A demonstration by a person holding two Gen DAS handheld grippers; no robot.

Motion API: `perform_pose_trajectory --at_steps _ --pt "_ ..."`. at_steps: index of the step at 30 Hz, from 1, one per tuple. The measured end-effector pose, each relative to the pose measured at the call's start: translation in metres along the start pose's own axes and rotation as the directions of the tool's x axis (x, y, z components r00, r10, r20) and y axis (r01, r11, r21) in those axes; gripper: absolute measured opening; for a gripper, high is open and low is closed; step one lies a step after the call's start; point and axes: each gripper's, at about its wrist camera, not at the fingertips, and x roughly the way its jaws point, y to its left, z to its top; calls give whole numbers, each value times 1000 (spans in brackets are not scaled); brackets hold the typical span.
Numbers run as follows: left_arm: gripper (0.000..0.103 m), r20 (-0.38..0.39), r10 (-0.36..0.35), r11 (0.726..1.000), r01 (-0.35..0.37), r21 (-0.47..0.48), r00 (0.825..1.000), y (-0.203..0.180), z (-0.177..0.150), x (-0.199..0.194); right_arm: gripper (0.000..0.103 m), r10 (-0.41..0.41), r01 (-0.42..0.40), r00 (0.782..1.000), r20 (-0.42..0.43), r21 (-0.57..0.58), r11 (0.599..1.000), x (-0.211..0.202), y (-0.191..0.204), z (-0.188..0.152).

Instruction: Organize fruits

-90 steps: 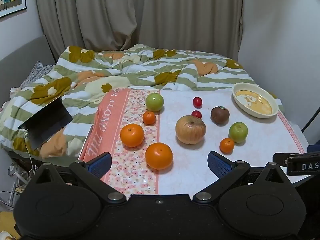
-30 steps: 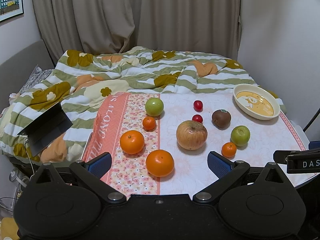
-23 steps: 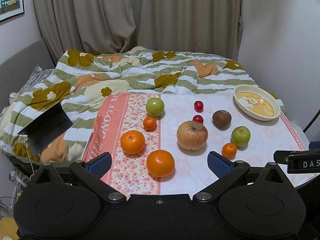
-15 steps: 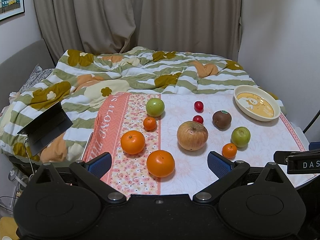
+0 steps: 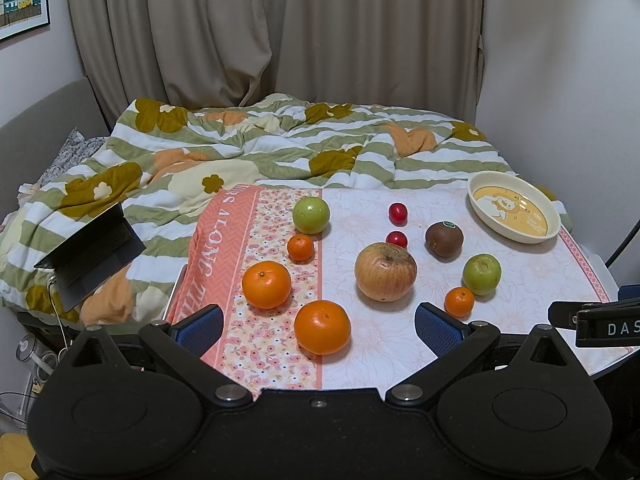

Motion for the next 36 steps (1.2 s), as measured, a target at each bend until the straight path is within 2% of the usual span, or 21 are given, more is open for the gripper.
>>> perform_pose_trajectory --at_steps 13,18,20,32,36 --pt "103 -12 34 999 -34 12 999 14 -3 12 103 23 -23 1000 1 -11 1000 4 8 4" --pt "103 -33 41 999 -40 14 999 19 -12 39 103 27 -27 1000 4 -35 999 26 16 -3" --pt "103 -38 51 998 -49 43 998 18 -17 52 103 43 -42 999 21 -32 999 36 17 -6" --pt "101 -5 40 996 -40 81 999 12 -43 102 103 63 -60 998 28 -106 993 106 24 -20" --pt "92 -23 26 997 -24 74 999 7 -48 120 103 86 -82 996 26 -119 989 122 24 -23"
